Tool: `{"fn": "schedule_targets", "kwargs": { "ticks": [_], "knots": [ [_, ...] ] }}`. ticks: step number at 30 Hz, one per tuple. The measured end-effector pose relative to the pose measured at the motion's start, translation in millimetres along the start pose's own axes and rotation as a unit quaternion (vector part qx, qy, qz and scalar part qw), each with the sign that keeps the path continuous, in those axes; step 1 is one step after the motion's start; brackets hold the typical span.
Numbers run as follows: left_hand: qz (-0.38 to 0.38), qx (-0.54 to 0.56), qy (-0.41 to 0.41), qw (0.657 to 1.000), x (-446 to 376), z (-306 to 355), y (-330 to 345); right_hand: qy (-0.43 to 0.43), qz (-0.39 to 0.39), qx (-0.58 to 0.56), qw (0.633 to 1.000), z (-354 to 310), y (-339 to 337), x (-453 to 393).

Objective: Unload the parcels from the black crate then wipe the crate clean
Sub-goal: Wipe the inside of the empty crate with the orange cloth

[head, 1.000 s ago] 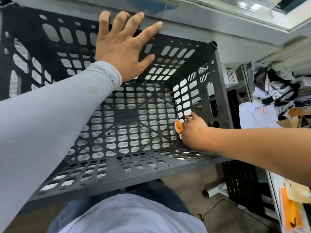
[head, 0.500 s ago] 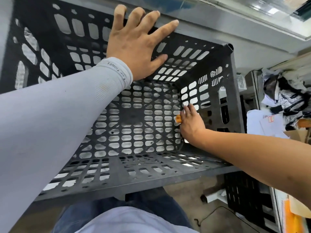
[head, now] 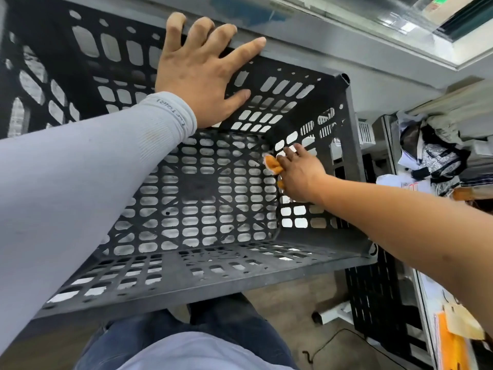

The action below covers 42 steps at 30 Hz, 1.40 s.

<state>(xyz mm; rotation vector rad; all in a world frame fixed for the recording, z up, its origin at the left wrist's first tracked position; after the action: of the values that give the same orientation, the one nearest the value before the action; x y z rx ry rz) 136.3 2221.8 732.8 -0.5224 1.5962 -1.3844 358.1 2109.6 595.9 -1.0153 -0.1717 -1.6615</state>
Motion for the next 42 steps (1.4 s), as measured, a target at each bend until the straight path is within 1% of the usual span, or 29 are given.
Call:
{"fn": "schedule_targets", "kwargs": {
  "ticks": [6, 9, 12, 14, 16, 18, 21, 26, 28, 30, 33, 39, 42],
  "knots": [
    [0.005, 0.004, 0.001, 1.0, -1.8, 0.3, -1.2, -0.036, -0.052, 0.032, 0.997, -35.2, 18.2, 12.5],
    [0.007, 0.005, -0.001, 1.0, -0.8, -0.8, -0.5, -0.088, -0.076, 0.036, 0.993, -54.1, 29.9, 31.8],
    [0.008, 0.003, 0.0, 1.0, -1.5, 0.3, 0.0, -0.139, -0.061, 0.058, 0.987, -66.4, 30.4, 51.5],
    [0.007, 0.005, -0.001, 1.0, -2.6, -1.2, -0.1, -0.179, -0.088, 0.067, 0.978, -75.1, 34.5, 63.8],
    [0.008, 0.001, -0.003, 1.0, -2.6, -2.3, -0.4, -0.196, -0.109, 0.072, 0.972, -79.4, 36.6, 70.9],
    [0.006, -0.007, -0.001, 1.0, -2.3, -1.0, 0.7, -0.175, -0.092, 0.071, 0.978, -71.2, 30.2, 65.5],
    [-0.003, -0.01, 0.001, 1.0, -2.7, -0.4, 2.1, -0.118, -0.047, 0.066, 0.99, -46.5, 12.0, 40.1],
    [-0.007, 0.0, 0.0, 1.0, -1.8, 0.3, -0.6, 0.006, 0.013, 0.063, 0.998, 16.6, -31.0, -8.0],
    [-0.01, -0.002, -0.002, 1.0, -1.7, 1.3, -1.4, 0.032, 0.03, 0.045, 0.998, 40.1, -44.1, -14.4],
    [-0.014, 0.0, -0.006, 1.0, -2.1, 1.4, -1.5, 0.027, 0.036, 0.021, 0.999, 47.9, -44.7, -15.1],
    [-0.012, 0.0, -0.006, 1.0, -1.0, 2.3, -1.4, 0.023, 0.022, -0.031, 0.999, 38.0, -27.7, -12.5],
    [-0.018, -0.01, -0.005, 1.0, -1.6, 1.1, -1.3, -0.022, -0.022, -0.001, 1.0, -15.9, 2.9, 12.3],
    [-0.016, -0.01, -0.003, 1.0, -0.1, 2.4, -1.2, -0.072, -0.042, 0.036, 0.996, -42.6, 18.2, 30.4]
  ]
}}
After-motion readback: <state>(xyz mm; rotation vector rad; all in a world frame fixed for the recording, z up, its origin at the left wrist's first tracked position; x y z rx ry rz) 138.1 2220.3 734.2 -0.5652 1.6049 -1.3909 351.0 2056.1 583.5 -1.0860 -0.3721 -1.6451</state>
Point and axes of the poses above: each hand's wrist, its own x-axis away from the middle knuckle, its own y-axis out of the palm, z = x × y, the point moved 9 cm from there along -x, towards the middle knuckle, and after that the axes turned 5 degrees about y, right-handed, at the moved point
